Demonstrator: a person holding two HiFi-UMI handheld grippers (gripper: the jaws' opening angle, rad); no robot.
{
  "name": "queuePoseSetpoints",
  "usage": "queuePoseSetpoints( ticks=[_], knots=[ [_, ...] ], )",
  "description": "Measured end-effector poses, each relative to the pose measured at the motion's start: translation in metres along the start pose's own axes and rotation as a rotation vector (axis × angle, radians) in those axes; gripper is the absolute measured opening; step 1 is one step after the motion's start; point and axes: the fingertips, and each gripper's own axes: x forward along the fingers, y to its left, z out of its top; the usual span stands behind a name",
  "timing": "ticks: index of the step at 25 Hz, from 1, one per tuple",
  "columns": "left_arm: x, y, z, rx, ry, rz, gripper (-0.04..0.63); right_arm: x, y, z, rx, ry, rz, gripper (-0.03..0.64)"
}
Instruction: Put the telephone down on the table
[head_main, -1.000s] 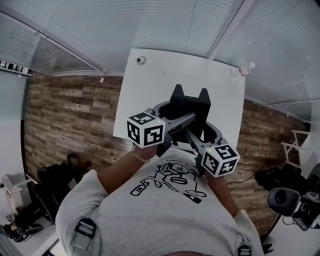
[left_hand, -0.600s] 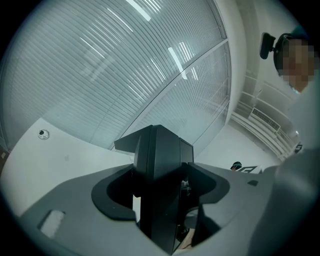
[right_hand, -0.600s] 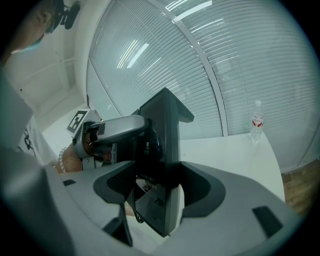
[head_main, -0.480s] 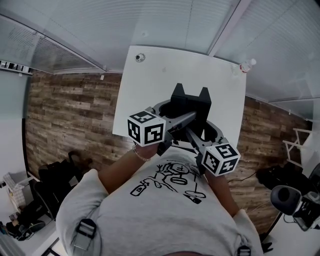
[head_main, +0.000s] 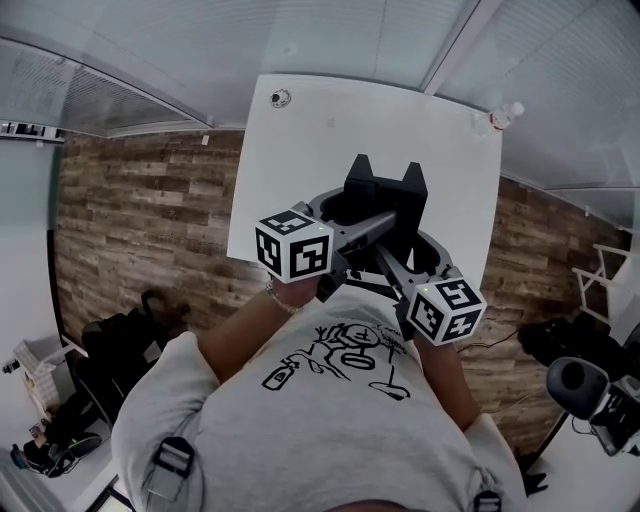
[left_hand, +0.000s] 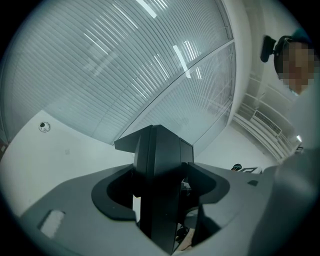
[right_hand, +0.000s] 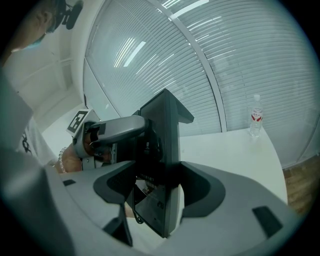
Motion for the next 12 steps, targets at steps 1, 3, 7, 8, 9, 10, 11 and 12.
queuePoseSetpoints(
  ticks=[1,3,7,8,9,10,11,12],
  knots=[
    [0.001,0.001,0.0,-0.001,0.002,-0.001,0.321,0.0,-0.001,0.0,0.002,-0.001,-0.001,0.267],
    [0.002,0.002,-0.001,0.0,0.007,-0.002,0.321,0.002,-0.002,-0.001,0.006,0.0,-0.003,0.267],
    [0.007,0.01,-0.005,-0.005,0.02,-0.004,0.321,0.008,-0.008,-0.006,0.012,0.009,-0.006,0.267],
    [0.007,0.012,-0.006,-0.008,0.022,-0.005,0.321,0.01,-0.008,-0.007,0.012,0.012,-0.007,0.267],
    [0.006,0.014,-0.008,-0.012,0.023,-0.005,0.321,0.011,-0.008,-0.009,0.012,0.015,-0.009,0.267],
    [0.006,0.016,-0.009,-0.015,0.024,-0.006,0.321,0.012,-0.009,-0.011,0.011,0.018,-0.01,0.267],
    [0.007,0.017,-0.01,-0.019,0.025,-0.007,0.321,0.014,-0.009,-0.012,0.012,0.02,-0.011,0.267],
    [0.008,0.019,-0.011,-0.022,0.027,-0.007,0.321,0.015,-0.011,-0.013,0.013,0.022,-0.012,0.267]
  ],
)
